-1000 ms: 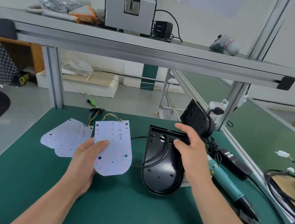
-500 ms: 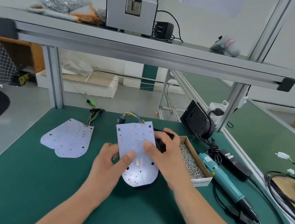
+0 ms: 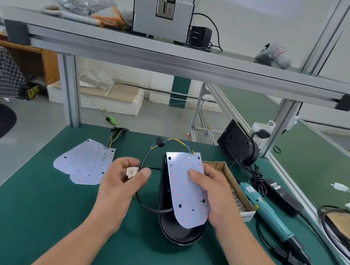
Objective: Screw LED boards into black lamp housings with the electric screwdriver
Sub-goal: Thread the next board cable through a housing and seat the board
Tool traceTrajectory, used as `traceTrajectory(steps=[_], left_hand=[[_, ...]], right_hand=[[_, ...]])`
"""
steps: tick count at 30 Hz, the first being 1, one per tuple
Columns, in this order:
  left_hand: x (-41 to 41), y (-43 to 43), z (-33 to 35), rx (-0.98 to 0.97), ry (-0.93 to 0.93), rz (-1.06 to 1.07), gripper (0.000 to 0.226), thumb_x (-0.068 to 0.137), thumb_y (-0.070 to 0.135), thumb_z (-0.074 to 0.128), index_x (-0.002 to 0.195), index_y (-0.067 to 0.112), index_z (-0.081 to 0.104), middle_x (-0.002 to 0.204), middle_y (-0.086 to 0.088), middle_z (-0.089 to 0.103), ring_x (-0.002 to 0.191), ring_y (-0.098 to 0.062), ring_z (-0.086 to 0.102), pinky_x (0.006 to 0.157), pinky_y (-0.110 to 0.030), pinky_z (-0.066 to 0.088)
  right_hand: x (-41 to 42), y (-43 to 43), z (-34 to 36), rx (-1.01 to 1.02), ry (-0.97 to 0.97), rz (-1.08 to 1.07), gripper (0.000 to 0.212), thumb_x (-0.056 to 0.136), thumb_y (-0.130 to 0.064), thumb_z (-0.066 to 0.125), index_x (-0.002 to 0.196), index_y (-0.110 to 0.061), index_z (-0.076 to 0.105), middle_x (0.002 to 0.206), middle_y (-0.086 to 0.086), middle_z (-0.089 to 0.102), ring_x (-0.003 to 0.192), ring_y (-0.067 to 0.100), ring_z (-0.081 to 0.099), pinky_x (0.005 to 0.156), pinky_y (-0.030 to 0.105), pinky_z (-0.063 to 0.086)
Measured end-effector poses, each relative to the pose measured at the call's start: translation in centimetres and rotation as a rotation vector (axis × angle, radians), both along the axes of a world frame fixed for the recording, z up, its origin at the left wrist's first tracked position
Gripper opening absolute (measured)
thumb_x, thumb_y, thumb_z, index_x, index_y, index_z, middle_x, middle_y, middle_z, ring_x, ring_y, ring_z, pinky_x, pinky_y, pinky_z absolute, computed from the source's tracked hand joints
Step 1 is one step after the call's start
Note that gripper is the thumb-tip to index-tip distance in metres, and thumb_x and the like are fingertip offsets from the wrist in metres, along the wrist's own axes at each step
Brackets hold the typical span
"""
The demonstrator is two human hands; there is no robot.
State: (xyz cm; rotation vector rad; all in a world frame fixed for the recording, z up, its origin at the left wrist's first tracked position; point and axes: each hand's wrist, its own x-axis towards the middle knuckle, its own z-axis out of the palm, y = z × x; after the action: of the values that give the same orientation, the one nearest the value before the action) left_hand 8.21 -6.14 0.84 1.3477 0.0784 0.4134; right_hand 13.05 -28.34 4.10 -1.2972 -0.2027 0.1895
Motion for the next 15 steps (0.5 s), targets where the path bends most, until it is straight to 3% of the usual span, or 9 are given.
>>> traceTrajectory(steps=[4, 8, 11, 12, 14, 15], left_hand=[[0.5, 1.2, 0.4, -0.366, -0.040, -0.082, 0.039, 0.086, 0.056, 0.082, 0.093, 0.018, 0.075, 0.074, -0.002, 0.048, 0.076, -0.022, 0.057, 0.091, -0.043, 0.054], [0.4, 2.0, 0.9, -0.144, 0.040, 0.082, 0.042, 0.089, 0.061, 0.075, 0.080, 0.020, 0.074, 0.086, 0.007, 0.069, 0.085, -0.011, 0.067, 0.098, -0.039, 0.051], [0.0, 1.1, 1.3, 0.194, 0.079, -0.011, 0.011, 0.100, 0.029, 0.071, 0.093, 0.023, 0.076, 0.100, -0.004, 0.078, 0.081, -0.010, 0.076, 0.078, -0.025, 0.059], [-0.1, 0.3, 1.6, 0.254, 0.105, -0.086, 0.017, 0.103, 0.015, 0.066, 0.096, 0.026, 0.078, 0.095, -0.009, 0.078, 0.075, -0.011, 0.075, 0.072, -0.024, 0.057], [-0.4, -1.3, 1.6, 0.111, 0.175, -0.289, 0.037, 0.098, -0.008, 0.057, 0.099, 0.022, 0.080, 0.090, -0.009, 0.078, 0.071, -0.014, 0.072, 0.069, -0.026, 0.056], [-0.5, -1.9, 1.4, 0.064, 0.197, -0.365, 0.033, 0.093, -0.007, 0.060, 0.099, 0.021, 0.078, 0.084, -0.003, 0.076, 0.066, -0.013, 0.068, 0.063, -0.024, 0.054]], right_hand=[[0.0, -0.4, -0.1, 0.126, 0.054, 0.003, 0.020, 0.081, -0.021, 0.076, 0.097, -0.008, 0.079, 0.092, 0.017, 0.076, 0.070, 0.028, 0.073, 0.061, 0.032, 0.058], [-0.3, -0.4, -0.2, 0.149, 0.043, 0.025, 0.028, 0.076, -0.031, 0.079, 0.096, -0.011, 0.079, 0.088, 0.012, 0.074, 0.070, 0.024, 0.071, 0.060, 0.029, 0.056], [-0.7, 0.3, -0.6, 0.144, 0.019, 0.055, 0.036, 0.084, -0.028, 0.074, 0.110, -0.004, 0.076, 0.096, 0.016, 0.073, 0.076, 0.026, 0.070, 0.065, 0.031, 0.056], [-0.7, 0.5, -0.8, 0.147, 0.016, 0.060, 0.039, 0.087, -0.027, 0.073, 0.115, 0.000, 0.073, 0.100, 0.019, 0.072, 0.079, 0.028, 0.070, 0.068, 0.032, 0.057], [-0.8, 0.8, -1.0, 0.149, 0.025, 0.064, 0.046, 0.087, -0.027, 0.073, 0.120, 0.004, 0.070, 0.105, 0.022, 0.071, 0.084, 0.031, 0.069, 0.072, 0.035, 0.057], [-0.8, 0.9, -0.9, 0.148, 0.030, 0.065, 0.048, 0.086, -0.028, 0.074, 0.120, 0.005, 0.069, 0.105, 0.023, 0.069, 0.085, 0.032, 0.068, 0.073, 0.036, 0.056]])
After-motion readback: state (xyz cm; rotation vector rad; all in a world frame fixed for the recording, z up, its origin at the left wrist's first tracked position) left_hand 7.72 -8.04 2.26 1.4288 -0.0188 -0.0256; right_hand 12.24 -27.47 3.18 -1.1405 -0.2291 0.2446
